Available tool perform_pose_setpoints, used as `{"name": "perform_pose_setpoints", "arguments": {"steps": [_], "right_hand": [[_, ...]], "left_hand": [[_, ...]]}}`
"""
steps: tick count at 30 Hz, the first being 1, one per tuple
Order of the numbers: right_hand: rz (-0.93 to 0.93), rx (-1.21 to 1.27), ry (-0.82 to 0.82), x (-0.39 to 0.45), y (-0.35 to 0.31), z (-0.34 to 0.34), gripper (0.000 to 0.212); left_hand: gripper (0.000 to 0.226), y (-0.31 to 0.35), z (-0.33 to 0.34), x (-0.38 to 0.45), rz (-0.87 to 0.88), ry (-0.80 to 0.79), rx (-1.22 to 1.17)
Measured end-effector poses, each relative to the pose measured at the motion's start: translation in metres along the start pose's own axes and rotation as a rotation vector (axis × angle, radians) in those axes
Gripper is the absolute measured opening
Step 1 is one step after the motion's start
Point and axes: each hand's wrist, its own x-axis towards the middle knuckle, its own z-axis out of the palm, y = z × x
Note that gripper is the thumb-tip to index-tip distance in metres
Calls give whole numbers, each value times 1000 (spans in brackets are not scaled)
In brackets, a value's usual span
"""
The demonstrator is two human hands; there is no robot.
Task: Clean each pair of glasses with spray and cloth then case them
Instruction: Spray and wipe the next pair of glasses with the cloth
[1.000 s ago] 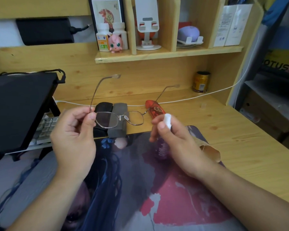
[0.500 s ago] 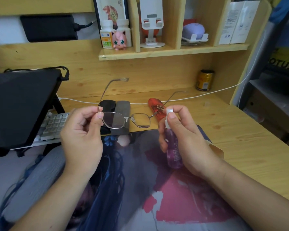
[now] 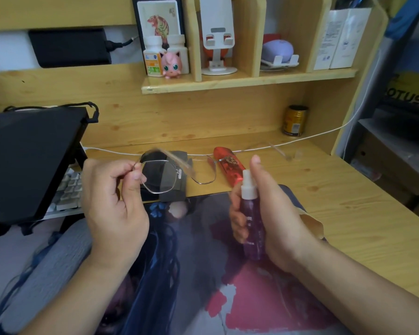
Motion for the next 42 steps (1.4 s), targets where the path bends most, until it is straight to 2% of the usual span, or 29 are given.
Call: {"name": "perform_pose_setpoints", "arguments": {"steps": [2,10,14,20,26,29,32,36,42], "right_hand": [[-10,-71,35,-1,1,2,72],[-132,-238,264,-3,-2,13,60],[-132,-277,245,-8,-5,14,53],[-158,-344,240,-7,-4,11,77],[-165,-322,209,-10,-8,13,56],[-160,-353,206,-11,-7,12,61],[-147,-384,148,-12,-4,15,72],[-77,-261,-6,-19,-4,25,67],[-81,-315,100,-24,-5,27,65]], "left_hand": [[14,5,2,-3,58,-43,49],[9,14,7,-3,161,-46,69],[10,14,7,-2,149,-23,65],[15,13,7,-3,102,-24,120],[16,15,8,-4,112,-30,82],[10,14,9,-4,134,-36,51],[6,14,10,-5,76,-61,2],[16,20,20,-11,86,-94,40],[29,25,30,-12,152,-133,48]]}}
